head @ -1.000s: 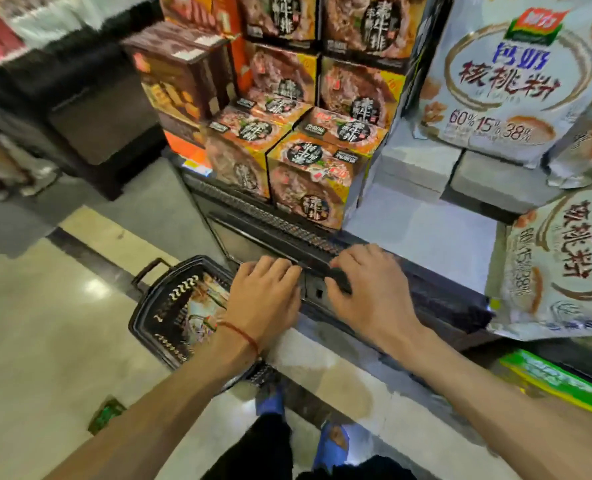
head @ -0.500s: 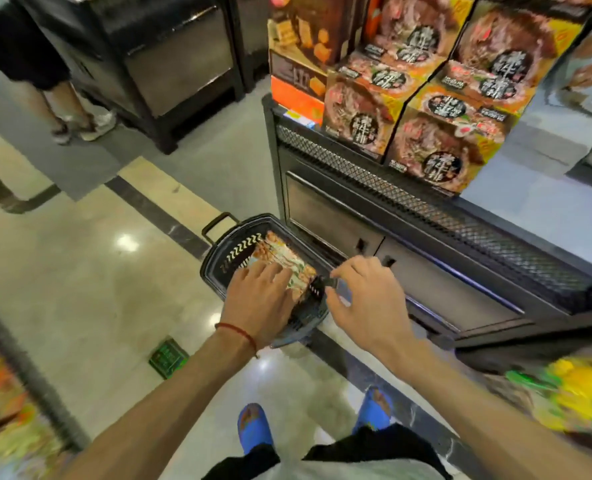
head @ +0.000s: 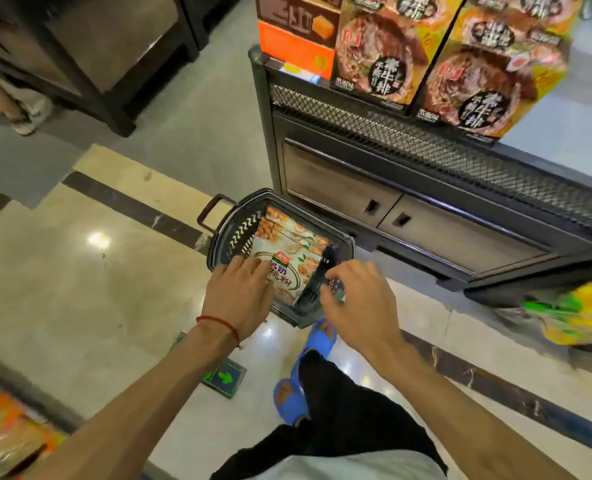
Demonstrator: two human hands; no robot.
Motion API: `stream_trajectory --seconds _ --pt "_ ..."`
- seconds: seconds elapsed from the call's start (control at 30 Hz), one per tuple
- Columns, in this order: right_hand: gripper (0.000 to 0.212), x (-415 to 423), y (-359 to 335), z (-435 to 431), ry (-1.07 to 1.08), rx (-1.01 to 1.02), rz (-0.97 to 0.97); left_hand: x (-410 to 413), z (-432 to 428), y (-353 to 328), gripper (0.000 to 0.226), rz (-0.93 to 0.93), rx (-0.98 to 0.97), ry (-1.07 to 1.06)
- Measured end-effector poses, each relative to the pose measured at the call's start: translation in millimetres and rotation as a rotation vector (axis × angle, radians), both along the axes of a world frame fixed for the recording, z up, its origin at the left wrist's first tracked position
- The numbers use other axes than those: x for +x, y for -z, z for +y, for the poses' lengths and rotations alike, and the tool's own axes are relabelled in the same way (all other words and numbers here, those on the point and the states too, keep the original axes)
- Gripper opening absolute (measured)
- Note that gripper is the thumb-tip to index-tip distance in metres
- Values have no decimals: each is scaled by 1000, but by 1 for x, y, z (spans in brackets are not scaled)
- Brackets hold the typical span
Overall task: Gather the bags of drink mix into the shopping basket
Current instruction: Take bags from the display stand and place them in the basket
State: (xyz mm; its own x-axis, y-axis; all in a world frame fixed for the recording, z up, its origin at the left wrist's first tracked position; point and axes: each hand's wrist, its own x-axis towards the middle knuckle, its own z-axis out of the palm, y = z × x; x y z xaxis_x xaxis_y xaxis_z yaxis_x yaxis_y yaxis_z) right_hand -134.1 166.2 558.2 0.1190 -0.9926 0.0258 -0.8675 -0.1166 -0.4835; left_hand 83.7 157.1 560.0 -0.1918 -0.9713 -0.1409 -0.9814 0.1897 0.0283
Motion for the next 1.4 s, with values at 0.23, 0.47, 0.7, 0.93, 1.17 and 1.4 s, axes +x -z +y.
stream_trajectory --seconds 0.23,0.47,0.7,0.93,1.17,1.4 --pt "31 13 35 -57 42 108 13 8 -68 18 26 1 90 28" --pt "28 45 72 -86 136 160 68 32 -118 62 27 -39 180 128" --pt "27 93 129 -95 327 285 105 73 -162 127 30 -49 291 285" --pt "20 141 217 -94 605 360 -22 119 -182 216 24 -39 390 369" --pt "19 157 331 -90 754 527 -117 137 -189 326 28 37 615 174" --pt "44 145 471 -100 821 744 -314 141 -203 451 42 143 786 -120"
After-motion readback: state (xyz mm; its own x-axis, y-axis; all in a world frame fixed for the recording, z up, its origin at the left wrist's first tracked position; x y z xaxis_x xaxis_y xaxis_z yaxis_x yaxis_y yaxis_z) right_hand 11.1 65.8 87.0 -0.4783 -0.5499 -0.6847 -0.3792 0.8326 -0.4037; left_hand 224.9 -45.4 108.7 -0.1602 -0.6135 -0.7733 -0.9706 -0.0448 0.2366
